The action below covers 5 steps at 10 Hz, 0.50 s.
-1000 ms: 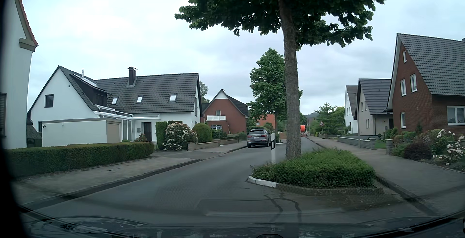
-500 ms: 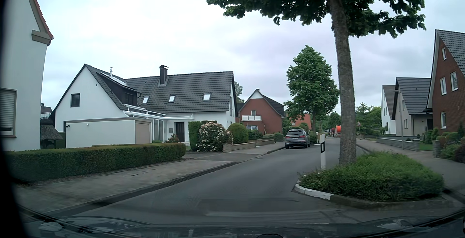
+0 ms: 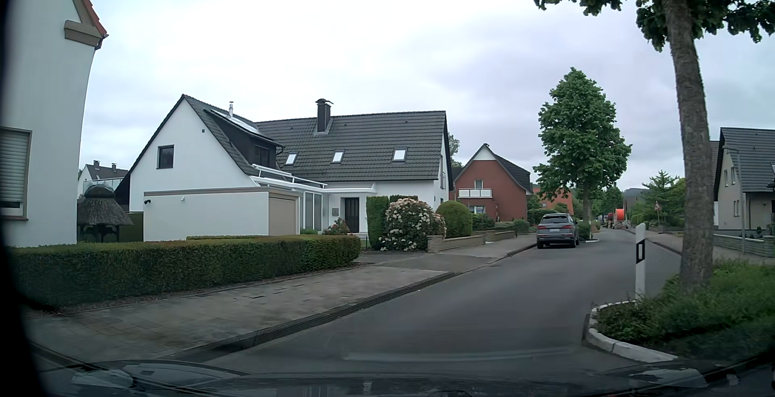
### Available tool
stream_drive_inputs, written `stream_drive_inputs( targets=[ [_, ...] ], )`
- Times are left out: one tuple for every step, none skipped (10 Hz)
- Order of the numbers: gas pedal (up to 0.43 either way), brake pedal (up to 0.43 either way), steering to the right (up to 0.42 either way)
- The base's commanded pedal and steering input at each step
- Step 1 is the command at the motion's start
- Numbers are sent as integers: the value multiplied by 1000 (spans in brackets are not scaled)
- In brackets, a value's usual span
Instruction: Follow the waypoints while adhering to traffic rules and regulations
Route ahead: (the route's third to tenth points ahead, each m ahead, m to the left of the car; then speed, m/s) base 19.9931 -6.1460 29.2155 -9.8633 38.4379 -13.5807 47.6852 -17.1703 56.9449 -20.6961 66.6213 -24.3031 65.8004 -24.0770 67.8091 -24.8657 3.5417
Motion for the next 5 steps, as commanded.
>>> stream_drive_inputs(
  targets=[
    [248, 0, -105],
    [248, 0, -46],
    [248, 0, -11],
    [240, 0, 34],
    [240, 0, 68]
  ],
)
